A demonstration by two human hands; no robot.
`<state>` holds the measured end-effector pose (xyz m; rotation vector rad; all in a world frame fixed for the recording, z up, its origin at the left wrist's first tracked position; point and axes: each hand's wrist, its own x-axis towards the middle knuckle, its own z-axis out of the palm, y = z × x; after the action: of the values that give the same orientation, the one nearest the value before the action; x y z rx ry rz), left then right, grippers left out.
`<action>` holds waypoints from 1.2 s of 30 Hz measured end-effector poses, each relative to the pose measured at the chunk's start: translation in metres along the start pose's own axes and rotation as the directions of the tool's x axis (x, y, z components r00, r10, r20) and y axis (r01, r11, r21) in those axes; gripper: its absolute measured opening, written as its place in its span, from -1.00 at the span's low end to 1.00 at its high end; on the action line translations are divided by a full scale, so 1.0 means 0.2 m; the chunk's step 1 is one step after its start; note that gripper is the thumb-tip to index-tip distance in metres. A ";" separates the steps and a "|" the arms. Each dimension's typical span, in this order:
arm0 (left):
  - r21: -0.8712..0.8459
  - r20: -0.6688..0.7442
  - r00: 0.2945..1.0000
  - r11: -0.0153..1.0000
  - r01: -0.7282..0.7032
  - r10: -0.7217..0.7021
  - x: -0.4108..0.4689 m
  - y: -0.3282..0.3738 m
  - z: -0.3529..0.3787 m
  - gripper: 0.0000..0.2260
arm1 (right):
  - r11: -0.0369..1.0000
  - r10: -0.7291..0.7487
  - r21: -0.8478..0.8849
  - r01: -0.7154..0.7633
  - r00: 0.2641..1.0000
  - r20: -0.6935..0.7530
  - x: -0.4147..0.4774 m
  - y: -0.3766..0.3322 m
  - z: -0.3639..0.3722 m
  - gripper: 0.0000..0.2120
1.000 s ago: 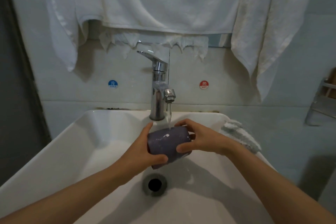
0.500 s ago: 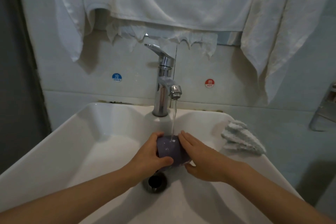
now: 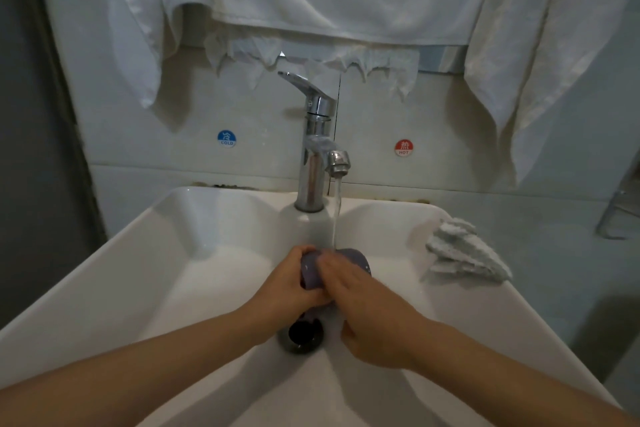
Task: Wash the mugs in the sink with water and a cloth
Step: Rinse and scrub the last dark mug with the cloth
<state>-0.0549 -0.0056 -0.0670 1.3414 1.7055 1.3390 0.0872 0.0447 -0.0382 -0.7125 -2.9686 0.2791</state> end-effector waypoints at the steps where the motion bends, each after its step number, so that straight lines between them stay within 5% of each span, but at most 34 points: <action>1: 0.003 -0.007 1.000 1.000 0.011 -0.011 0.00 0.00 -0.01 -0.45 | 0.997 0.075 0.010 -0.075 0.997 -0.012 0.00 0.04 -0.01 -0.26; 3: 0.023 -0.003 1.000 1.000 0.016 -0.016 -0.01 0.00 -0.01 -0.43 | 0.987 0.155 -0.039 -0.155 0.988 -0.001 -0.01 0.09 -0.03 -0.24; 9: -0.040 -0.007 0.999 0.999 -0.037 0.037 -0.02 0.00 0.01 -0.64 | 0.996 -0.060 0.069 0.056 0.997 0.055 -0.01 -0.09 0.03 -0.25; 14: -0.027 -0.021 1.000 0.999 0.018 -0.018 -0.01 0.00 -0.01 -0.47 | 0.991 0.135 0.014 -0.134 0.991 -0.026 -0.01 0.09 -0.03 -0.24; 19: -0.097 0.000 1.000 0.995 0.004 -0.004 -0.02 -0.01 -0.01 -0.46 | 0.995 -0.089 0.036 0.088 0.996 0.028 -0.01 -0.07 0.03 -0.23; 24: -0.038 0.015 1.000 0.999 -0.002 0.003 -0.02 -0.01 0.00 -0.47 | 0.990 0.136 -0.023 -0.137 0.990 -0.033 -0.01 0.10 -0.01 -0.24; 29: -0.110 0.013 1.000 0.994 0.000 0.001 -0.02 -0.02 0.00 -0.51 | 0.996 -0.046 0.074 0.044 0.999 0.028 -0.01 -0.03 0.01 -0.24; 34: -0.081 -0.003 1.000 0.997 0.020 -0.020 -0.01 -0.02 0.00 -0.45 | 0.985 0.164 0.047 -0.164 0.986 -0.013 -0.01 0.11 -0.01 -0.19; 36: -0.091 -0.020 1.000 0.996 0.022 -0.023 0.00 -0.02 0.00 -0.47 | 0.993 0.110 0.052 -0.109 0.994 -0.022 -0.02 0.08 -0.01 -0.19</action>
<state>-0.0554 -0.0062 -0.0705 1.2577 1.6477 1.4051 0.0987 0.0576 -0.0389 -0.8677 -2.8921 0.3490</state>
